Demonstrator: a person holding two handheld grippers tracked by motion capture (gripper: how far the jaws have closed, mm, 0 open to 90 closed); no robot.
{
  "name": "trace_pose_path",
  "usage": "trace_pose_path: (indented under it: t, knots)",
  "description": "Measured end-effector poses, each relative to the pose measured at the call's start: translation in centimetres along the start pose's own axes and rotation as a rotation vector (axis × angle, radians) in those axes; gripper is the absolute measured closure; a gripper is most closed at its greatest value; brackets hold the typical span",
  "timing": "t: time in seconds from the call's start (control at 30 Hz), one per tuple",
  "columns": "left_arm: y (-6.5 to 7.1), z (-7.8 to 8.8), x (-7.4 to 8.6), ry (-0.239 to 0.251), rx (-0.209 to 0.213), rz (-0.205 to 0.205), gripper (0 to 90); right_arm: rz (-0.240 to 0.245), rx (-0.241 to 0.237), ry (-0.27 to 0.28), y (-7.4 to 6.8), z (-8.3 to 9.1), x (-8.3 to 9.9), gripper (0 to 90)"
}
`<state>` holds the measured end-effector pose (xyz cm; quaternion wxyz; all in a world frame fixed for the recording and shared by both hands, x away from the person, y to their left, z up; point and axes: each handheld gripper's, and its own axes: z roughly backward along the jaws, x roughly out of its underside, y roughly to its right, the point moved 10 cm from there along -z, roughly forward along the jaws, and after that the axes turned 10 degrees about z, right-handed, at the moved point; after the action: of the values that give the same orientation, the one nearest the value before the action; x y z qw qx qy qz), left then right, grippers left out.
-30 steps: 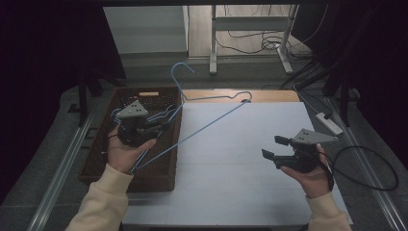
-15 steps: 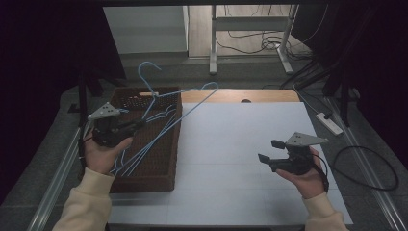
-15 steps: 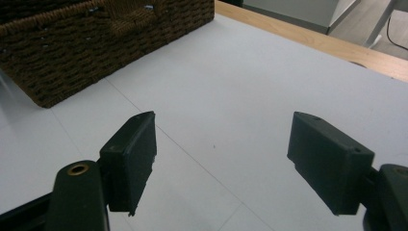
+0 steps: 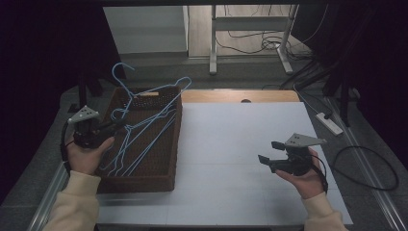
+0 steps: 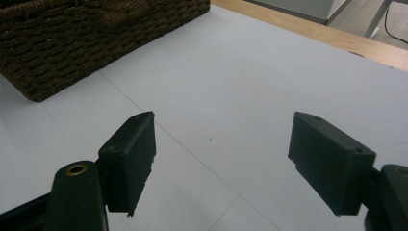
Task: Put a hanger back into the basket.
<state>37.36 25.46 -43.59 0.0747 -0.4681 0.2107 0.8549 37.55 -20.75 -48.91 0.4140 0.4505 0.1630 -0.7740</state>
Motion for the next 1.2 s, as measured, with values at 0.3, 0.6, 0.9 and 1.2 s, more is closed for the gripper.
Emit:
trace_pose_path:
  t: [0.3, 0.6, 0.9, 1.2]
  knots:
    - [-2.6, 0.1, 0.7, 0.006, -0.051, 0.046, 87.1, 0.009, -0.019, -0.03, -0.4, -0.6, 0.4, 24.3]
    - [-3.7, -1.0, 2.1, -0.041, -0.078, 0.049, 87.0, 0.004, -0.019, -0.037, -0.4, -0.8, 0.6, 24.3]
    - [-3.9, -2.4, 2.8, -0.099, -0.1, 0.035, 87.0, 0.005, -0.021, -0.037, -0.4, -0.8, 0.6, 24.3]
    - [-4.0, -4.2, 4.4, -0.225, -0.117, 0.007, 86.9, 0.002, -0.022, -0.048, -0.5, -1.0, 0.8, 24.8]
